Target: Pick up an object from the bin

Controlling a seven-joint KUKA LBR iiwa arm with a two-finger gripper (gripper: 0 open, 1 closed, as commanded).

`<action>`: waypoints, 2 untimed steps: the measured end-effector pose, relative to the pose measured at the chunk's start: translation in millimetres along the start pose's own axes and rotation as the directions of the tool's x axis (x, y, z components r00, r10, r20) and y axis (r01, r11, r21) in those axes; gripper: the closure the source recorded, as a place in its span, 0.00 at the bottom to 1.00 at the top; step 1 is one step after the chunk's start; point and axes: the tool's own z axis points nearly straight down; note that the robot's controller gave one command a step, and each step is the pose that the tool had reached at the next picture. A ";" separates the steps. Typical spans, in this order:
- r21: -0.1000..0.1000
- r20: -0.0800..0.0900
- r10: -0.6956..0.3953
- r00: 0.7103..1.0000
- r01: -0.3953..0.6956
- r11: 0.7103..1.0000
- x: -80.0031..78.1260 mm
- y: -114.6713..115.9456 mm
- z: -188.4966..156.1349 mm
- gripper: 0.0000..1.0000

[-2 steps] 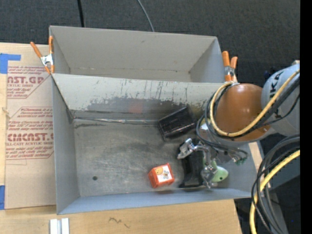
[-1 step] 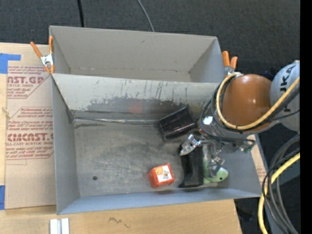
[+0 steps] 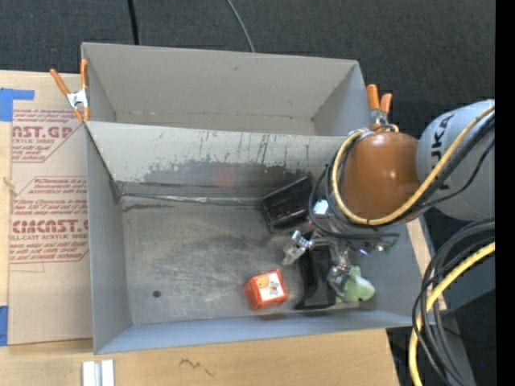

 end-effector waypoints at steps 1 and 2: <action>0.015 0.033 -0.312 0.949 0.312 0.950 10.0 -11.4 -1.1 1.00; 0.015 0.033 -0.312 0.949 0.312 0.950 10.0 -11.4 -1.1 1.00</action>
Offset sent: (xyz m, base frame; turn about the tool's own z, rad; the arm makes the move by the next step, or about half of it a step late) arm 0.0000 0.0000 0.0000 0.0000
